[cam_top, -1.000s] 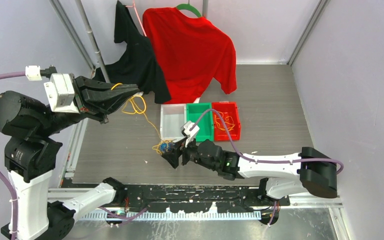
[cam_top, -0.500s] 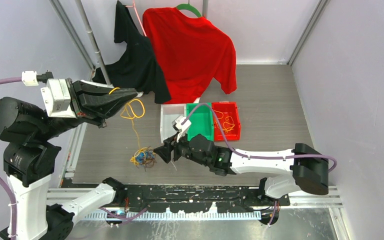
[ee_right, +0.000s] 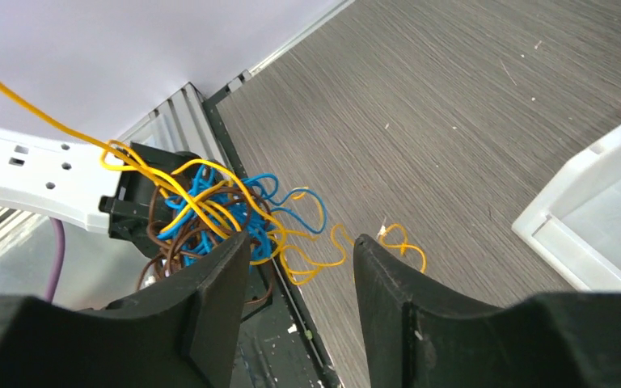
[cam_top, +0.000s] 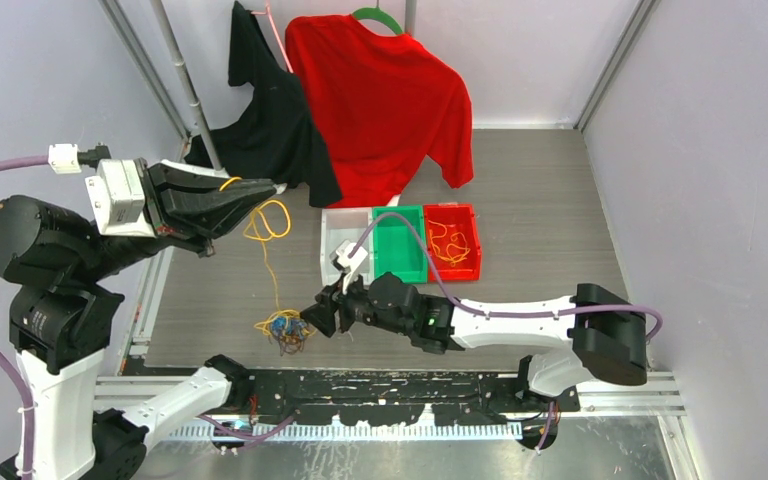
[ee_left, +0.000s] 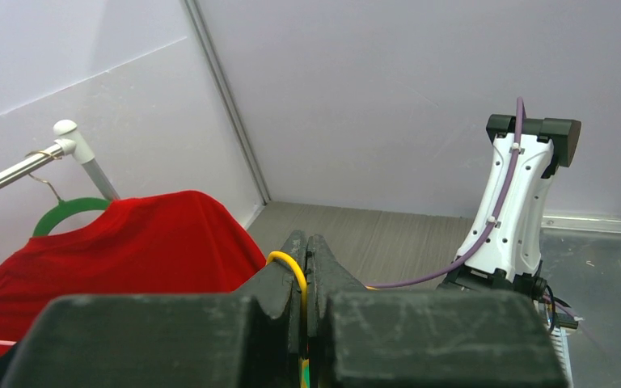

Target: Untangle the cables

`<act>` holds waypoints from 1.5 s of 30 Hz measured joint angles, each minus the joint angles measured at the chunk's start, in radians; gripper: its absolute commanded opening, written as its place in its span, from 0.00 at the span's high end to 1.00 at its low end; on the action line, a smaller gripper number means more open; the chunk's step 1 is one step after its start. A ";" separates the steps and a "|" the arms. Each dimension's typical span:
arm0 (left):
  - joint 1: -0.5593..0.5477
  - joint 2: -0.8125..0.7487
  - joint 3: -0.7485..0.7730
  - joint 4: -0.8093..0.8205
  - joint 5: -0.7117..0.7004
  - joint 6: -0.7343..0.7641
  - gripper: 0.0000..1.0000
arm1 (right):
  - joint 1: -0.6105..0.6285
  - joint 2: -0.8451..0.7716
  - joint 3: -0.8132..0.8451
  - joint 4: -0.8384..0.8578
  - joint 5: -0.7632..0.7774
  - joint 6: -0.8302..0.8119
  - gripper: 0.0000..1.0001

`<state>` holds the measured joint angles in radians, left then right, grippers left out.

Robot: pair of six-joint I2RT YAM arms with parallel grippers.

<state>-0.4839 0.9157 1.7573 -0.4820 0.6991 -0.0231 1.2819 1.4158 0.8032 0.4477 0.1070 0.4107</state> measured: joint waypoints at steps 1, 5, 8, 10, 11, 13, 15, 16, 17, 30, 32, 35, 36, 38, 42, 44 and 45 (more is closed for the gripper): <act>0.000 0.000 -0.002 0.000 0.000 0.000 1.00 | 0.000 0.004 0.005 0.000 -0.004 0.000 0.51; 0.000 -0.002 -0.009 0.001 0.000 0.000 1.00 | 0.000 0.019 0.029 0.003 -0.021 0.004 0.71; 0.000 -0.010 -0.024 0.004 -0.001 0.000 1.00 | 0.000 0.025 0.037 0.008 -0.031 0.005 0.79; 0.000 -0.021 -0.044 0.006 -0.002 0.002 1.00 | 0.000 0.025 0.037 0.010 -0.032 0.006 0.74; 0.000 -0.027 -0.057 0.006 -0.003 0.005 1.00 | 0.000 0.025 0.037 0.011 -0.034 0.006 0.62; 0.000 -0.040 -0.084 0.005 -0.004 0.008 1.00 | 0.000 0.025 0.037 0.015 -0.035 0.011 0.53; 0.000 -0.045 -0.100 0.002 -0.005 0.010 1.00 | 0.000 0.025 0.037 0.016 -0.039 0.007 0.51; 0.000 -0.044 -0.102 0.002 -0.006 0.010 1.00 | 0.000 0.025 0.036 0.016 -0.041 0.009 0.50; 0.000 -0.044 -0.103 0.002 -0.007 0.010 1.00 | 0.000 0.025 0.036 0.016 -0.042 0.007 0.50; 0.000 -0.043 -0.104 -0.009 -0.008 0.028 1.00 | 0.000 0.024 0.042 -0.017 -0.061 -0.021 0.99; 0.000 -0.050 -0.117 -0.015 -0.017 0.045 1.00 | 0.000 0.018 0.042 -0.037 -0.060 -0.026 0.99; 0.000 -0.085 -0.187 -0.034 -0.041 0.089 0.77 | 0.000 -0.008 0.042 -0.079 -0.056 -0.034 0.99; 0.000 -0.101 -0.223 -0.046 -0.049 0.106 0.69 | 0.000 -0.021 0.042 -0.090 -0.057 -0.036 0.99; 0.000 -0.134 -0.306 -0.093 -0.052 0.141 0.56 | 0.000 -0.054 0.044 -0.108 -0.057 -0.042 0.99; 0.000 -0.161 -0.469 -0.237 -0.016 0.207 0.46 | 0.000 -0.108 0.063 -0.133 -0.059 -0.050 0.99; 0.000 -0.163 -0.531 -0.317 0.013 0.246 0.45 | 0.000 -0.132 0.069 -0.137 -0.061 -0.054 0.99; 0.000 -0.164 -0.555 -0.355 0.027 0.269 0.45 | 0.000 -0.143 0.071 -0.137 -0.061 -0.056 0.99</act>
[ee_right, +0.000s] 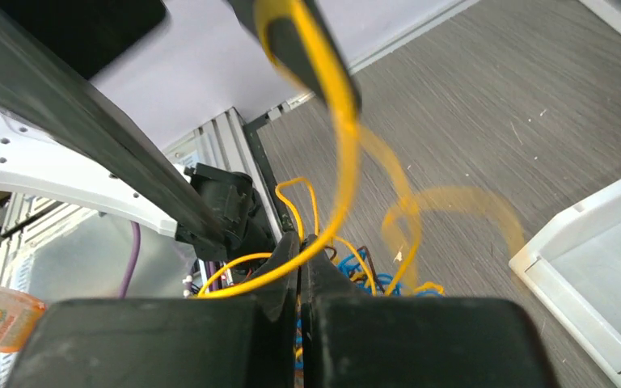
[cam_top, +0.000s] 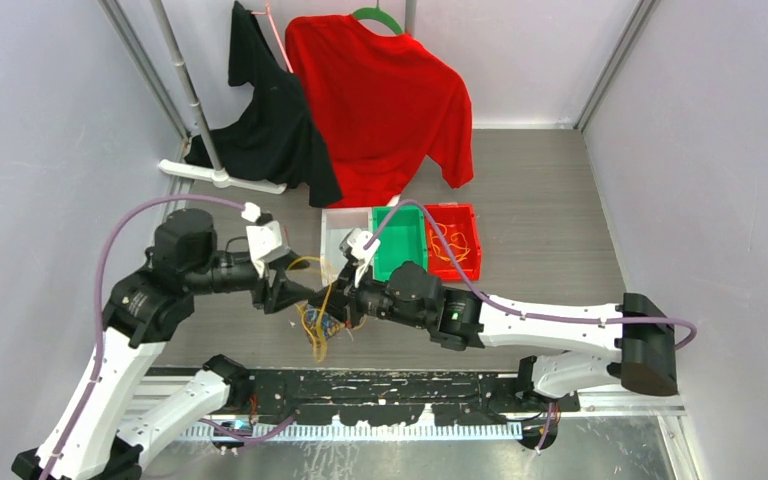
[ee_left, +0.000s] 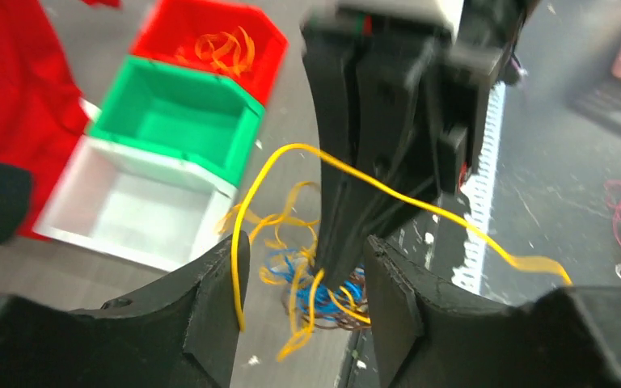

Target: Untangle the cables

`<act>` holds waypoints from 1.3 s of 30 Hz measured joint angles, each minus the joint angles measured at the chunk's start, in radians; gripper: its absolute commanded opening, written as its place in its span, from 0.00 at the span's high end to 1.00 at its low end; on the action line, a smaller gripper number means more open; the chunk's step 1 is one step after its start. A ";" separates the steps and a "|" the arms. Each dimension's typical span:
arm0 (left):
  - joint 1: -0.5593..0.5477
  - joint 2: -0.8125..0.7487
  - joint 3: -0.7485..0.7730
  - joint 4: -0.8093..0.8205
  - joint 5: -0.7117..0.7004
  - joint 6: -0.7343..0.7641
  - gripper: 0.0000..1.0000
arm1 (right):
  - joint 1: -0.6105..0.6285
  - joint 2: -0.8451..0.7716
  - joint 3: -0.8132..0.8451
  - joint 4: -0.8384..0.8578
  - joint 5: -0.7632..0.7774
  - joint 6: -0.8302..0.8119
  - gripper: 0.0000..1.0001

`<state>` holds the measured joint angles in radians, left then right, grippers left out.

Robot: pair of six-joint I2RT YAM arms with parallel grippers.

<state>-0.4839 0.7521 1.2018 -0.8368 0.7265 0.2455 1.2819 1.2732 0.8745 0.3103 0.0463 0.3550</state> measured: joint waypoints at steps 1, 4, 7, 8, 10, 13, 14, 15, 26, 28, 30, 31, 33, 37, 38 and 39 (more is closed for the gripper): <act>0.000 0.004 -0.018 -0.031 0.010 0.024 0.45 | 0.000 -0.009 0.001 0.000 0.000 -0.002 0.99; 0.000 0.007 -0.052 -0.108 0.039 0.087 0.44 | 0.000 -0.024 0.006 -0.003 -0.001 -0.005 0.99; 0.000 0.002 -0.067 -0.162 0.071 0.161 0.47 | 0.000 -0.024 0.020 -0.012 -0.008 -0.005 0.99; 0.000 -0.001 -0.074 -0.174 0.080 0.182 0.48 | 0.000 -0.024 0.024 -0.012 -0.014 -0.005 0.99; 0.000 -0.010 -0.091 -0.185 0.090 0.211 0.52 | 0.000 -0.024 0.030 -0.013 -0.024 -0.004 0.99; 0.000 -0.025 -0.115 -0.196 0.097 0.256 0.56 | 0.000 -0.024 0.038 -0.013 -0.040 0.001 0.99; 0.000 -0.031 -0.121 -0.202 0.097 0.270 0.56 | 0.000 -0.024 0.040 -0.013 -0.046 0.003 0.99; 0.000 -0.033 -0.126 -0.204 0.097 0.285 0.57 | 0.000 -0.024 0.043 -0.013 -0.053 0.007 0.99; 0.009 -0.061 -0.175 -0.182 0.067 0.294 1.00 | -0.012 0.024 0.126 -0.038 -0.114 0.042 0.55; 0.008 -0.071 -0.176 -0.178 0.066 0.280 1.00 | -0.019 0.022 0.126 -0.052 -0.093 0.051 0.43; 0.008 -0.089 -0.178 -0.158 0.063 0.256 1.00 | -0.022 0.010 0.115 -0.051 -0.051 0.060 0.39; 0.008 -0.097 -0.178 -0.138 0.063 0.240 1.00 | -0.020 -0.008 0.100 -0.049 -0.019 0.064 0.38; 0.008 -0.110 -0.178 -0.097 0.063 0.198 1.00 | -0.012 -0.058 0.054 -0.045 0.051 0.067 0.37; 0.008 -0.115 -0.178 -0.012 0.062 0.070 1.00 | -0.008 -0.234 -0.103 -0.034 0.180 0.077 0.35; 0.008 -0.115 -0.178 0.010 0.060 0.035 1.00 | -0.009 -0.267 -0.132 -0.033 0.198 0.082 0.35; 0.008 -0.114 -0.178 0.039 0.056 -0.012 1.00 | -0.011 -0.294 -0.157 -0.034 0.206 0.088 0.35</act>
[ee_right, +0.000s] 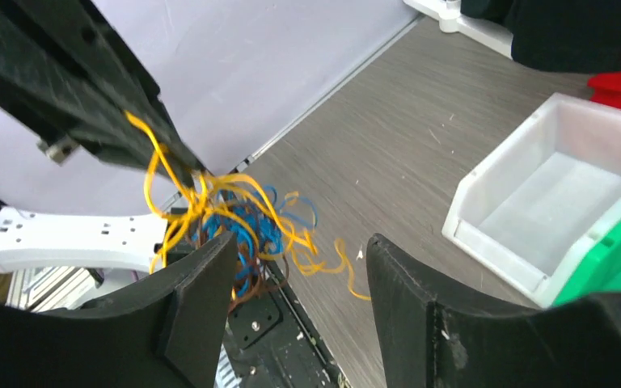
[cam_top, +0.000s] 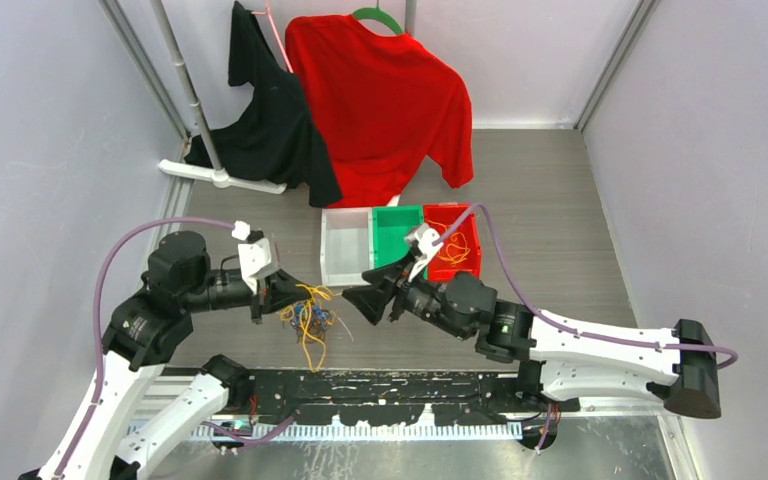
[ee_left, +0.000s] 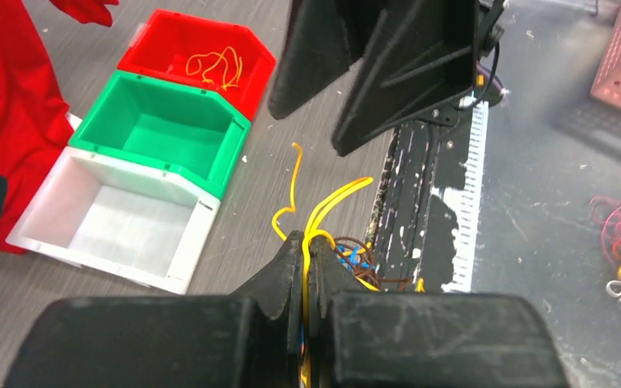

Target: Untangle the cables

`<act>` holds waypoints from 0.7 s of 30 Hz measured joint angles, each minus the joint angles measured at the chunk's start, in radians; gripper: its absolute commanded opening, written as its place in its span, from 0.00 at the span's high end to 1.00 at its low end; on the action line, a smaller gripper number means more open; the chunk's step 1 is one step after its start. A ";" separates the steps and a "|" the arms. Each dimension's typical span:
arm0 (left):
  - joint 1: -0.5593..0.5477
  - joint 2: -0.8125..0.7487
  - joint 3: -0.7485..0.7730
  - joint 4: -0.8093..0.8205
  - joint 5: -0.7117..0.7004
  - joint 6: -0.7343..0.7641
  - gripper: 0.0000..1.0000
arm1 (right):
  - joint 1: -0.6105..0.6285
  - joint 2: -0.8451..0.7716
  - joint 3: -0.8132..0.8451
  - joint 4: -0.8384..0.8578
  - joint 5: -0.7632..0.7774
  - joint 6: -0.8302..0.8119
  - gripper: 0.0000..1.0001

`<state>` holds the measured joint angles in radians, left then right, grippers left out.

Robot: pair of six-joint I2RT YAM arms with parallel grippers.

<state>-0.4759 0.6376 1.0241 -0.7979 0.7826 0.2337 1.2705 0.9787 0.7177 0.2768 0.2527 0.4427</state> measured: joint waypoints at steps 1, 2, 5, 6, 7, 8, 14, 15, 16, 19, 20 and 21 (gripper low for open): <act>0.000 0.000 0.000 0.023 -0.004 -0.033 1.00 | -0.002 -0.020 -0.019 0.000 0.001 0.004 0.35; 0.000 0.000 0.000 0.050 -0.012 -0.077 1.00 | -0.003 -0.041 -0.045 0.004 -0.004 0.010 0.35; 0.000 0.002 0.000 0.116 -0.036 -0.174 1.00 | -0.003 -0.070 -0.085 0.005 -0.037 0.024 0.36; 0.000 0.003 0.000 0.135 -0.044 -0.199 1.00 | -0.003 -0.068 -0.087 0.005 -0.057 0.029 0.36; 0.000 0.005 0.000 0.151 -0.051 -0.219 1.00 | -0.003 -0.061 -0.087 0.007 -0.071 0.032 0.36; 0.000 0.008 0.000 0.166 -0.057 -0.239 1.00 | -0.003 -0.045 -0.085 0.012 -0.090 0.035 0.36; 0.000 0.029 0.000 0.208 -0.063 -0.315 1.00 | -0.002 0.093 -0.067 0.066 -0.136 0.047 0.36; 0.000 0.031 0.000 0.211 -0.060 -0.326 1.00 | -0.002 0.113 -0.066 0.084 -0.135 0.050 0.36; 0.000 0.032 0.000 0.214 -0.056 -0.333 1.00 | -0.002 0.127 -0.065 0.100 -0.134 0.051 0.36; 0.000 0.032 0.000 0.222 -0.043 -0.351 1.00 | -0.002 0.166 -0.045 0.143 -0.124 0.053 0.38; 0.000 0.032 0.000 0.224 -0.037 -0.358 1.00 | -0.002 0.178 -0.033 0.159 -0.122 0.053 0.38; 0.000 0.032 0.000 0.225 -0.032 -0.362 1.00 | -0.002 0.188 -0.021 0.173 -0.119 0.053 0.38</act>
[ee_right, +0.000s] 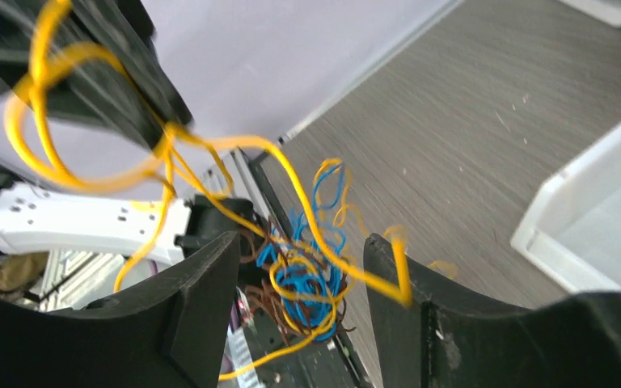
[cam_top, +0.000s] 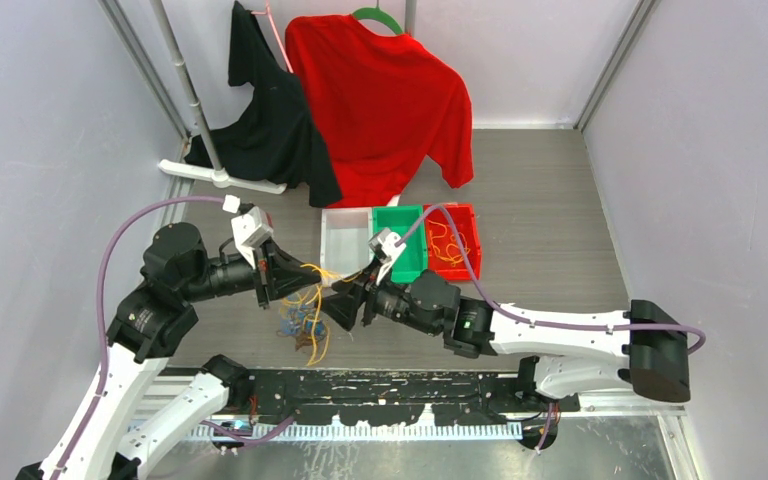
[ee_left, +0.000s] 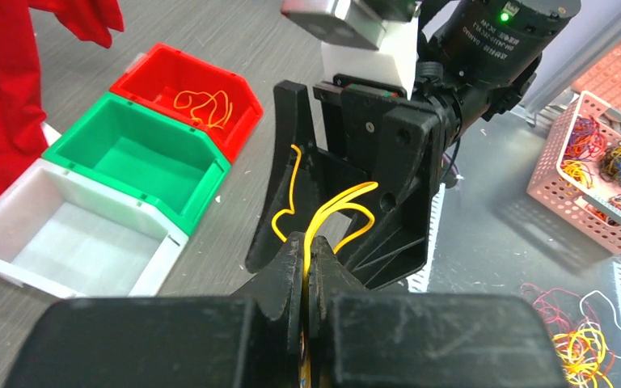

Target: Untangle the cables

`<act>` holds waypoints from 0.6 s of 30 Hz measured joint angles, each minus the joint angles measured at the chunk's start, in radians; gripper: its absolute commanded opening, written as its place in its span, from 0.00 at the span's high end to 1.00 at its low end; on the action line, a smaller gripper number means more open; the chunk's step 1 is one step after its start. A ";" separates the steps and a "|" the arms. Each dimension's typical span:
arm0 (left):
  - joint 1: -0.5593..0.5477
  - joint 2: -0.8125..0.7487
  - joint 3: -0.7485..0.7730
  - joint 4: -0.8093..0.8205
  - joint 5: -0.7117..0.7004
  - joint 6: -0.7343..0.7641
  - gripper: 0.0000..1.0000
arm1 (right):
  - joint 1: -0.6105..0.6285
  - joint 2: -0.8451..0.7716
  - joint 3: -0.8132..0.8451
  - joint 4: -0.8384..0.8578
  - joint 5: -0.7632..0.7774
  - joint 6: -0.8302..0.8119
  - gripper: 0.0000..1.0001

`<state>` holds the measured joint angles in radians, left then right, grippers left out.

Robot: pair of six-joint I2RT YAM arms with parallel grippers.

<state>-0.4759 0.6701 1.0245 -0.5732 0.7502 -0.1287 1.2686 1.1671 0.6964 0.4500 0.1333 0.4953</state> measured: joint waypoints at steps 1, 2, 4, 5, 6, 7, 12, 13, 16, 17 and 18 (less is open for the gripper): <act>0.000 0.000 0.000 0.000 0.005 -0.005 1.00 | 0.000 0.012 0.016 0.016 0.002 0.000 0.38; 0.000 0.000 0.000 0.001 0.010 -0.010 1.00 | 0.000 0.022 0.031 0.030 0.003 0.000 0.39; 0.000 0.000 0.000 0.005 0.015 -0.023 1.00 | 0.000 0.040 0.061 0.053 0.003 -0.002 0.39; -0.001 0.000 0.000 0.008 0.016 -0.026 1.00 | 0.000 0.045 0.072 0.058 0.002 -0.003 0.38; -0.001 0.000 0.000 0.013 0.018 -0.029 1.00 | 0.000 0.050 0.084 0.058 0.002 -0.003 0.36; -0.001 -0.001 0.000 0.016 0.019 -0.029 1.00 | 0.000 0.054 0.092 0.058 0.000 -0.004 0.36; -0.001 0.002 0.016 0.021 0.021 -0.029 1.00 | 0.000 0.067 0.089 0.052 -0.028 -0.003 0.37; -0.001 0.003 0.024 0.022 0.021 -0.029 1.00 | 0.001 0.068 0.079 0.051 -0.031 -0.002 0.38; -0.001 0.008 0.049 0.028 0.023 -0.029 1.00 | 0.006 0.079 0.043 0.049 -0.039 0.002 0.40; -0.001 0.010 0.056 0.031 0.025 -0.029 1.00 | 0.007 0.086 0.038 0.045 -0.039 0.002 0.40; -0.001 0.011 0.064 0.035 0.028 -0.029 1.00 | 0.009 0.095 0.034 0.042 -0.040 0.002 0.40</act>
<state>-0.4767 0.6815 1.0889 -0.5381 0.7780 -0.1581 1.2774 1.2621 0.7307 0.4915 0.0937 0.4973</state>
